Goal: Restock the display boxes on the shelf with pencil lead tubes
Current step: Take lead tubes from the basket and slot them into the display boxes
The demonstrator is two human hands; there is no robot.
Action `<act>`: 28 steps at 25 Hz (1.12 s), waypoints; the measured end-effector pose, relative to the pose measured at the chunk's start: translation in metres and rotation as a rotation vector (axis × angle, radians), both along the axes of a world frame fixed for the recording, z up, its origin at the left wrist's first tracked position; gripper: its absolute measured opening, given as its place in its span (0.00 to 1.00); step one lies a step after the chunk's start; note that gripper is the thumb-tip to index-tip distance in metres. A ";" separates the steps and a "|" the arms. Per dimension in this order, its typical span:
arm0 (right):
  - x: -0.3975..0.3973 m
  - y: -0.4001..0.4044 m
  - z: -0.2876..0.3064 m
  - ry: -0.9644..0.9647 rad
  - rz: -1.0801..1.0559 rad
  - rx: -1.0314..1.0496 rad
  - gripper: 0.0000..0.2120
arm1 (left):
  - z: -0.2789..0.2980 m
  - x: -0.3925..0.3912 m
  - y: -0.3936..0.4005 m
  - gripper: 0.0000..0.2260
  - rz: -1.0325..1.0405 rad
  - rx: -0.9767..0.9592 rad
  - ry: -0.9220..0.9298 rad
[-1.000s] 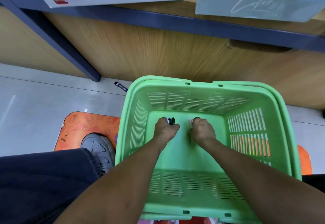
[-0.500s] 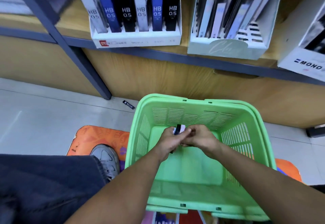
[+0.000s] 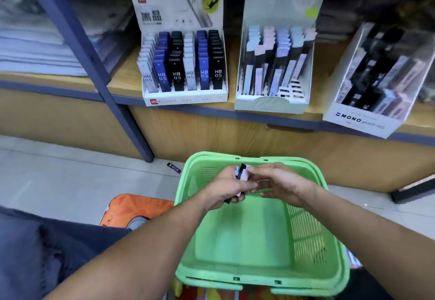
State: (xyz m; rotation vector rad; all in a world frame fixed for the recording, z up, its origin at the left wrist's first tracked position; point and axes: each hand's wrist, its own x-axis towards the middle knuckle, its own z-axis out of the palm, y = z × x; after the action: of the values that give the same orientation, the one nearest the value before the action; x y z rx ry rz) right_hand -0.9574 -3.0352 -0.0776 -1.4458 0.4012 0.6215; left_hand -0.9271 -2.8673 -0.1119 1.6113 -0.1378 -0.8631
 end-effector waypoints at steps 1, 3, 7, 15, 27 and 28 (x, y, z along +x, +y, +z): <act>0.003 -0.003 0.015 -0.015 0.002 -0.037 0.08 | 0.016 0.003 -0.002 0.07 -0.054 -0.015 -0.042; 0.008 -0.010 0.045 -0.064 -0.013 -0.074 0.10 | 0.051 0.009 -0.007 0.07 -0.142 -0.035 -0.116; 0.007 -0.033 0.109 -0.218 -0.055 0.016 0.06 | 0.125 0.019 -0.012 0.06 -0.149 -0.143 -0.106; 0.011 -0.076 0.192 -0.512 -0.209 0.066 0.05 | 0.214 0.033 -0.051 0.06 -0.057 -0.257 -0.068; 0.005 -0.138 0.235 -0.832 -0.260 -0.356 0.11 | 0.239 0.043 -0.103 0.07 0.058 -0.309 -0.256; 0.003 -0.140 0.236 -0.835 -0.257 -0.370 0.12 | 0.239 0.044 -0.105 0.07 0.070 -0.304 -0.268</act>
State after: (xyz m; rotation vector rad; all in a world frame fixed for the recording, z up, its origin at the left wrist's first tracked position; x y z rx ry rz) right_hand -0.9545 -3.1753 0.1588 -1.8209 0.0287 -0.2999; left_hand -0.8830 -2.9722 0.1272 1.4283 -0.3810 -0.5398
